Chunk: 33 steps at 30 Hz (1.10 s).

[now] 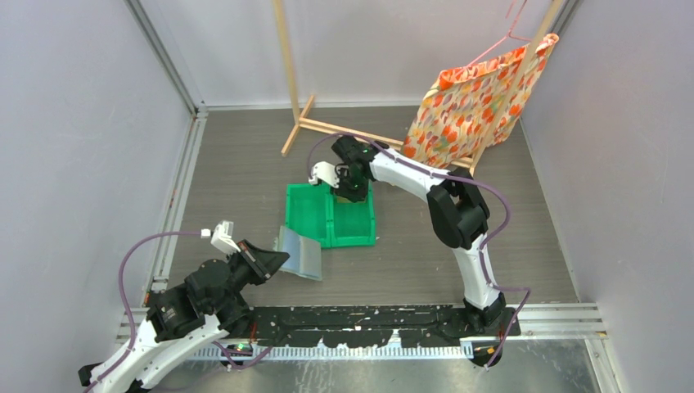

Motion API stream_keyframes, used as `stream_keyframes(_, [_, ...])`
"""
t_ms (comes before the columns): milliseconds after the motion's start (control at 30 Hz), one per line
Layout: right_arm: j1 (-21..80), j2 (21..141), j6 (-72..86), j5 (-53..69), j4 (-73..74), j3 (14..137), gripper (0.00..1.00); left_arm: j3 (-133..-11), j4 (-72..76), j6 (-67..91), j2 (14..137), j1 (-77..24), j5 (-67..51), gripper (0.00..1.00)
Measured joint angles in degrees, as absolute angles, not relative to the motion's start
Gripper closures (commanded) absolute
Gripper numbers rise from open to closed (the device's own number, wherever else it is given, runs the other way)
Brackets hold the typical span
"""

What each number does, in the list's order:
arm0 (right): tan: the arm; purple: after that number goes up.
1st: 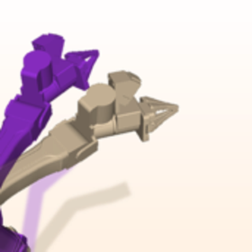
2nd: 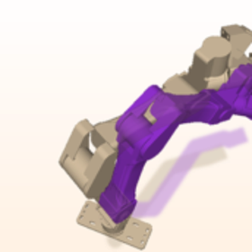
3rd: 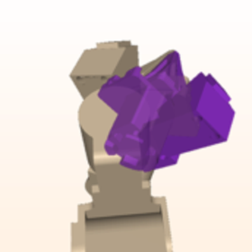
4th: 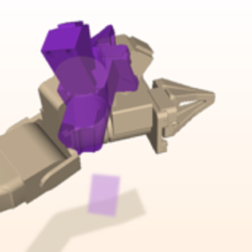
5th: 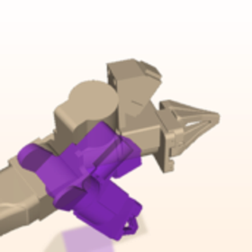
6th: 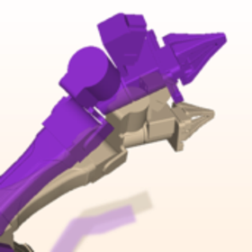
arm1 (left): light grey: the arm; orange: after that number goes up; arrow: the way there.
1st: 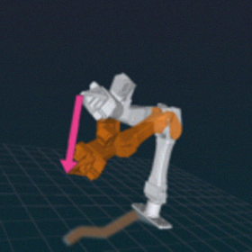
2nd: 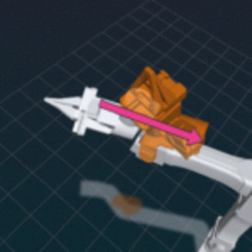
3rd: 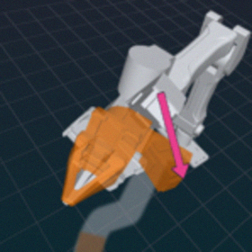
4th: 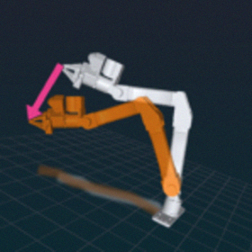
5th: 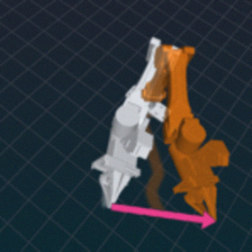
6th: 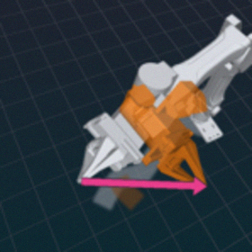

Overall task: Take the credit cards out of the card holder
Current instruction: Place the credit card in the storage box.

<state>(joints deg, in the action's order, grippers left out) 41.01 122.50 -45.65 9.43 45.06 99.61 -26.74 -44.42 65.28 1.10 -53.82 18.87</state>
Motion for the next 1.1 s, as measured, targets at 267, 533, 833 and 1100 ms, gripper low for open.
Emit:
stream_keyframes(267, [41.01,120.64,-44.86,7.92,42.44,98.06,0.71,-26.74,-44.38,65.28,1.1,-53.82,18.83,0.99])
stream_keyframes(533, [41.01,118.08,-44.6,6.48,39.11,95.77,0.7,-26.74,-44.29,65.28,1.1,-53.82,18.57,0.99])
stream_keyframes(833, [41.01,117.47,-44.36,5.48,36.58,93.82,0.69,-26.74,-43.53,65.25,1.1,-53.82,18.33,0.99])
stream_keyframes(1100, [41.08,115.2,-43.66,4.64,35.81,93.51,0.61,-26.74,-43.48,65.25,1.1,-53.82,18.15,0.99])
